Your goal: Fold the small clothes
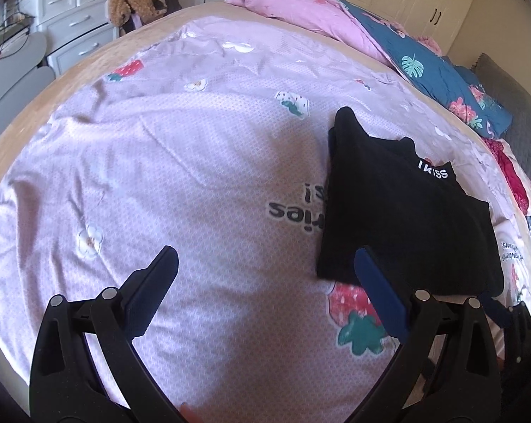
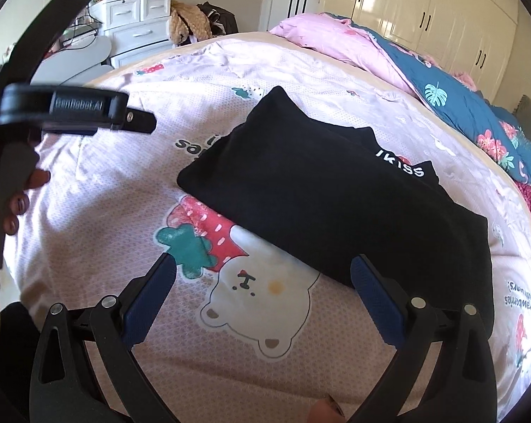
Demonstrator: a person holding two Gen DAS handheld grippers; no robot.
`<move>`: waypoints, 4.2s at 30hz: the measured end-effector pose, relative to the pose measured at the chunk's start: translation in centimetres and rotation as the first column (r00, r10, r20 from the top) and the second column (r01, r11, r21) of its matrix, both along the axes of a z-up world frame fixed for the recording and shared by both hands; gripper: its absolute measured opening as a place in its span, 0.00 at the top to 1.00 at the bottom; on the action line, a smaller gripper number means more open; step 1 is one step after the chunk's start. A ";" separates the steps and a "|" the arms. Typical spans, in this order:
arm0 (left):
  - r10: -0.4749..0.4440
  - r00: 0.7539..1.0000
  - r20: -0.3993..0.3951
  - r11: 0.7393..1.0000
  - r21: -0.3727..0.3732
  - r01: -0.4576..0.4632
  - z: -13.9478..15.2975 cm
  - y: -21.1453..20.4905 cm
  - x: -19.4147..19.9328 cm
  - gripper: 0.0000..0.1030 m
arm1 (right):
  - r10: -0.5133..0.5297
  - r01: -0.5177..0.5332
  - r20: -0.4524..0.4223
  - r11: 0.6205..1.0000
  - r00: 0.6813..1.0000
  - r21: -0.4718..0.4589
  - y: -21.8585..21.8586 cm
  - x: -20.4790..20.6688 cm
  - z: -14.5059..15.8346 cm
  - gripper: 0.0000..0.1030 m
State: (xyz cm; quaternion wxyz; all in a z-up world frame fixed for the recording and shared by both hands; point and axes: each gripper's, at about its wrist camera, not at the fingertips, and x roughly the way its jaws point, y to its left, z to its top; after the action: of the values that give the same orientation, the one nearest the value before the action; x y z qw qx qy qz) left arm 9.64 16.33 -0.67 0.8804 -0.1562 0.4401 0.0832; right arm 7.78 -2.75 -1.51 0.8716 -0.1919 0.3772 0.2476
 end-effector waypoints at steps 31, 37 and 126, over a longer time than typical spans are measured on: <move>-0.046 0.999 -0.025 0.996 0.074 0.048 -1.0 -0.5 9.1 0.09 | 0.049 -0.023 0.112 0.976 0.993 -0.216 5.6 6.0 -5.7 0.04; -0.044 0.998 -0.034 0.996 0.072 0.046 -1.8 -0.4 10.1 0.09 | 0.070 -0.036 0.140 0.972 0.988 -0.232 6.7 7.2 -5.9 0.04; -0.456 0.889 0.035 0.881 -0.125 0.457 3.6 -27.9 17.0 0.84 | -0.423 0.381 -0.015 0.802 0.906 0.461 -19.9 3.7 1.7 0.94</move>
State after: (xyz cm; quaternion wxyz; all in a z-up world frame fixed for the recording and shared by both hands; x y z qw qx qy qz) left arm 26.67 -11.55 2.91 0.8641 -0.1053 0.4670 -0.1556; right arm 11.49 -22.65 0.22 0.9402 0.0901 0.3020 0.1292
